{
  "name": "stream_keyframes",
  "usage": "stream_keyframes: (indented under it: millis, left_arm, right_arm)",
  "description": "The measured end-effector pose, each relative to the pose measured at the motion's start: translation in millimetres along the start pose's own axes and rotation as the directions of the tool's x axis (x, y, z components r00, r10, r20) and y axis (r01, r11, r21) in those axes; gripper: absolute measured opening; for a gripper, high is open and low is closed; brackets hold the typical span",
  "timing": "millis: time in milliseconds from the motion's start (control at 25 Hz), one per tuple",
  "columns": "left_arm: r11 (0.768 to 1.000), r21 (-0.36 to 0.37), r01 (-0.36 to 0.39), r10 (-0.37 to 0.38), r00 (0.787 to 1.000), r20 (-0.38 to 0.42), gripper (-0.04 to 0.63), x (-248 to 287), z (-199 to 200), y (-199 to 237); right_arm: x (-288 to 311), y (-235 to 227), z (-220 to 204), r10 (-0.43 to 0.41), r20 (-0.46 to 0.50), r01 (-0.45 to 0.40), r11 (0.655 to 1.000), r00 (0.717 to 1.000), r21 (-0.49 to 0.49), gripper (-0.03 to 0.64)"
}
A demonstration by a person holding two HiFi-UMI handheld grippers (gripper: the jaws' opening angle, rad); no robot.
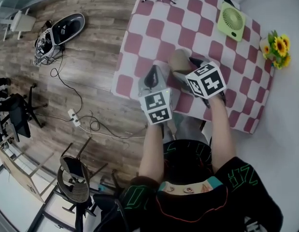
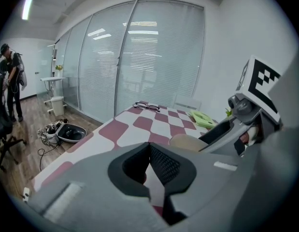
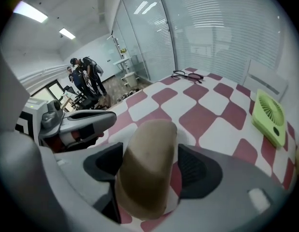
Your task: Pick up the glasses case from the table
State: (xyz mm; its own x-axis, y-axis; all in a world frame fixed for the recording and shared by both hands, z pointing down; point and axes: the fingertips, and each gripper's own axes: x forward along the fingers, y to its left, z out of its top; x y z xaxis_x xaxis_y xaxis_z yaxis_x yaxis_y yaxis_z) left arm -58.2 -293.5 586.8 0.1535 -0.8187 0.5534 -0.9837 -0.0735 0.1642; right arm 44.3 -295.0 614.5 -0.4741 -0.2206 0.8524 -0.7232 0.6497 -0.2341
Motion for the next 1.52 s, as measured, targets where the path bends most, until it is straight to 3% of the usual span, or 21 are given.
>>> stream_keyframes:
  millis: [280, 720, 1160, 1360, 1520]
  left_arm:
    - [1.0, -0.007, 0.018, -0.018, 1.0, -0.01, 0.008, 3.7, -5.6, 3.1]
    - [1.0, -0.006, 0.031, -0.031, 1.0, 0.006, 0.008, -1.0, 3.9, 9.8]
    - [0.998, 0.057, 0.028, -0.034, 0.994, 0.108, 0.008, -14.1, 59.8, 21.8]
    - [0.996, 0.079, 0.028, -0.041, 0.984, 0.173, 0.008, -19.3, 92.8, 26.5]
    - [0.994, 0.102, 0.029, -0.051, 0.974, 0.221, 0.008, -22.4, 118.0, 28.8]
  right_arm:
    - [15.6, 4.0, -3.9, 0.0, -0.06, 0.0, 1.0, 0.998, 0.004, 0.374]
    - [15.5, 6.5, -0.9, -0.042, -0.077, 0.042, 0.999, 0.996, -0.011, 0.365]
    - [-24.7, 0.8, 46.2, -0.145, 0.153, 0.142, 0.989, 0.978, 0.032, 0.36]
    - [-46.4, 1.0, 75.4, -0.178, 0.285, 0.175, 0.984, 0.942, 0.034, 0.36]
    - [-66.0, 2.3, 100.9, -0.194, 0.402, 0.197, 0.98, 0.895, 0.036, 0.36]
